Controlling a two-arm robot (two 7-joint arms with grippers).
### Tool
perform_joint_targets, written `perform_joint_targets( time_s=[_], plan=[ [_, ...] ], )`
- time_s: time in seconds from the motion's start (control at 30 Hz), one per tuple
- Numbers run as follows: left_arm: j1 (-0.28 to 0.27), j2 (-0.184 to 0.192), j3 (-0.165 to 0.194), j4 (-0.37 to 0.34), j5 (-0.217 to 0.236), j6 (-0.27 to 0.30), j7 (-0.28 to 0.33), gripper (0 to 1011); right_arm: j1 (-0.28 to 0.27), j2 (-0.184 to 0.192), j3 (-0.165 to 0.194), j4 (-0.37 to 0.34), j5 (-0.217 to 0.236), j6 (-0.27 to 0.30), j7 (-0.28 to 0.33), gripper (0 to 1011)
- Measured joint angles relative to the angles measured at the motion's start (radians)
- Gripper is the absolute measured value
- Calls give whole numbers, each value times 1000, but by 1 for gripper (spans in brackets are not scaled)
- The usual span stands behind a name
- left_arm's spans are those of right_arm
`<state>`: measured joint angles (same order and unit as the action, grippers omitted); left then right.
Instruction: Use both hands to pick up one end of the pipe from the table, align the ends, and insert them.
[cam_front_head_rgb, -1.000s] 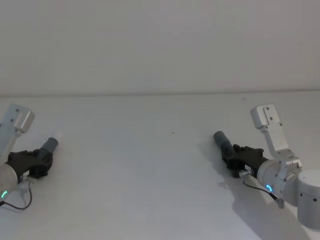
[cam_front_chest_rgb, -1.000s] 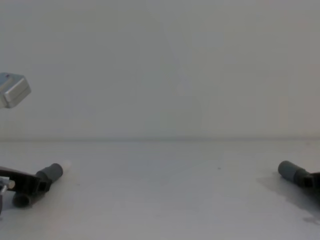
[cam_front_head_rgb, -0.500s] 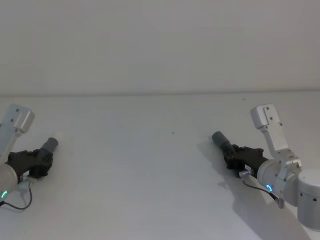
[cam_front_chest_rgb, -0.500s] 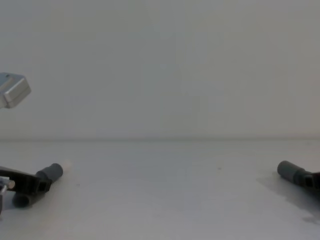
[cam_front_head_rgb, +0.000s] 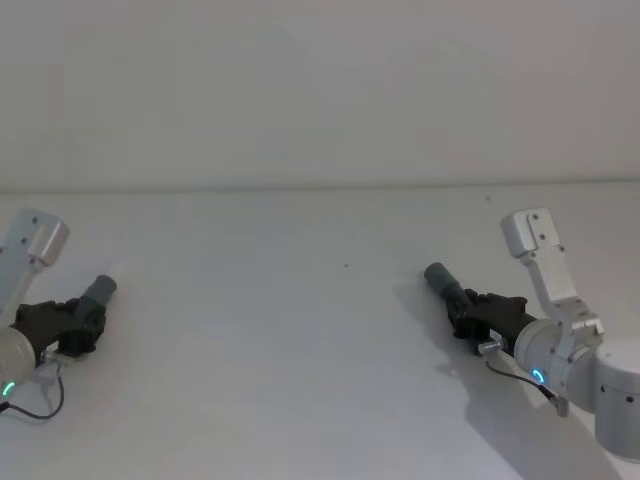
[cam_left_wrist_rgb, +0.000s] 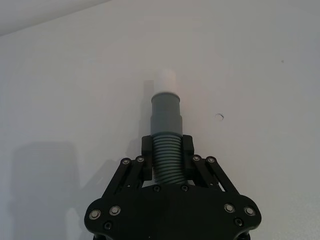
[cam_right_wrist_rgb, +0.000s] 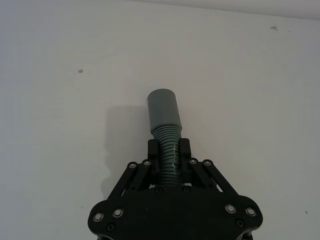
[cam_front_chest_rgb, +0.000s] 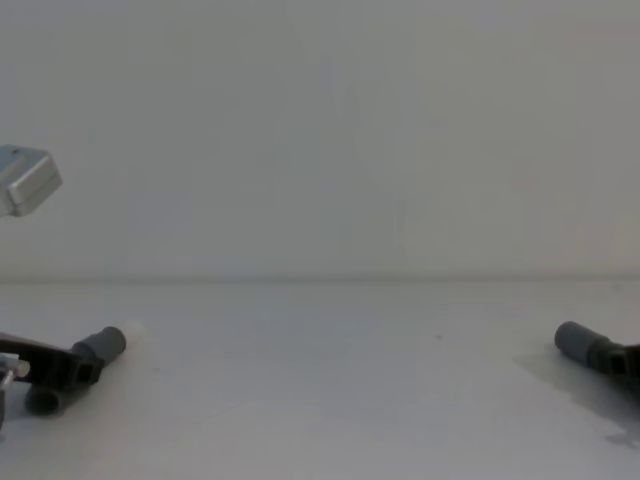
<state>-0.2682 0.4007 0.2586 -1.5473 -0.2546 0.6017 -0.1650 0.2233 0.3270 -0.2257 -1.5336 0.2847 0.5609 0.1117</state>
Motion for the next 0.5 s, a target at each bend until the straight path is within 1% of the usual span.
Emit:
perform_joint_targets(
  time_s=[0.27,0.5],
  plan=[
    [0,2,-3,-1,1,-8,-12,304,0,0,0,0,0,0,0,214],
    [1,15,-12,-10,-10,-42,-53,304,0,0,0,0,0,0,0,214]
  ],
)
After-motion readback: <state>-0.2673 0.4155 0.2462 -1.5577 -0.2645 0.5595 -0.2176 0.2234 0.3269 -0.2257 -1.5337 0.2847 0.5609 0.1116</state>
